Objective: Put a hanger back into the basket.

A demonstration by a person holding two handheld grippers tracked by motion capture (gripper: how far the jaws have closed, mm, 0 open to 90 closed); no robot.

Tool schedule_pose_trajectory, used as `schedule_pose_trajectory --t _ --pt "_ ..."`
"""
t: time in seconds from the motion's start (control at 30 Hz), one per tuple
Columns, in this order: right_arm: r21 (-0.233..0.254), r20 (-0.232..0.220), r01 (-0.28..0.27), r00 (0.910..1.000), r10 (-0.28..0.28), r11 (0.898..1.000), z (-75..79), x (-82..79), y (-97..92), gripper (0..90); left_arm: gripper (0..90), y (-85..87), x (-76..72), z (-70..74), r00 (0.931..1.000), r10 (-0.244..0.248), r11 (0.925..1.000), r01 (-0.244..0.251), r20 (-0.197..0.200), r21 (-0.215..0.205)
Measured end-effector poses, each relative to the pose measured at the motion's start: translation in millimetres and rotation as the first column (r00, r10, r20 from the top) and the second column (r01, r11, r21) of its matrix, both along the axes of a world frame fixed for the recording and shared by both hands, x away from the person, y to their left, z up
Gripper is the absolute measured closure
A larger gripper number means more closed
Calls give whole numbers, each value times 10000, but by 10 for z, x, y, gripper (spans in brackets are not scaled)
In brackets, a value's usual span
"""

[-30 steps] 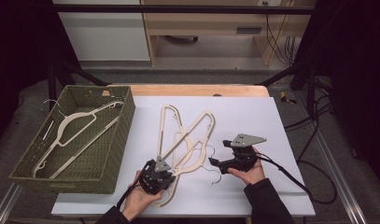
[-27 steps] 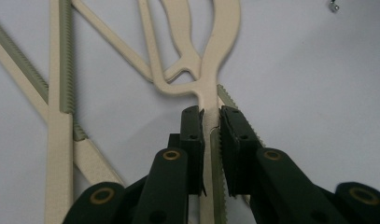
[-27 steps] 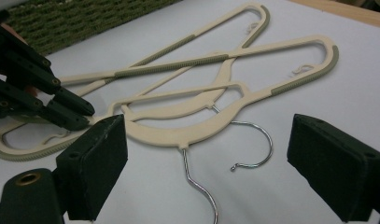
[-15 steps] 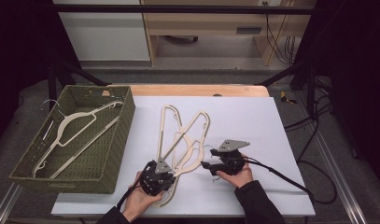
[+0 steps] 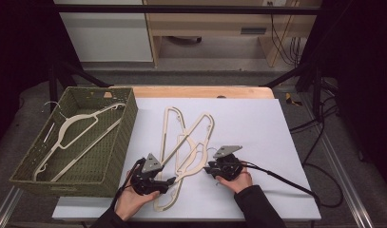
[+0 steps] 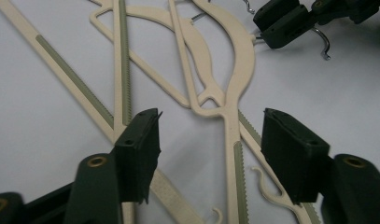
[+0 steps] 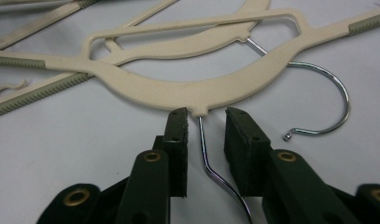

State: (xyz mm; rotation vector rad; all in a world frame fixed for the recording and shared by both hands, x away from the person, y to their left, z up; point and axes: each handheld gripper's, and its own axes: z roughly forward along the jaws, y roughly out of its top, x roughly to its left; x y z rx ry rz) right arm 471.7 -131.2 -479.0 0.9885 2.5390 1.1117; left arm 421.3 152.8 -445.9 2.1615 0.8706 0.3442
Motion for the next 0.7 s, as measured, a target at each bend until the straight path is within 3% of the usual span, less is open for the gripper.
schedule_pose_trajectory --t 0.1,0.23,0.47,0.7 --pt "-181 101 30 9999 -28 9998 0 -11 -4 800 249 -14 -3 -4 10000 23 10000 -23 77 -44" --pt "-415 53 48 10000 -46 9991 15 -37 21 852 187 -20 -13 2 9997 135 9999 -133 188 -81" --pt "-380 -142 218 9997 -223 9990 18 -41 32 889 180 -31 -16 4 9999 103 9999 -102 138 -69" --pt "-273 -325 214 9992 -223 9994 50 -22 25 896 184 -79 -10 33 9993 -168 9999 168 343 4"
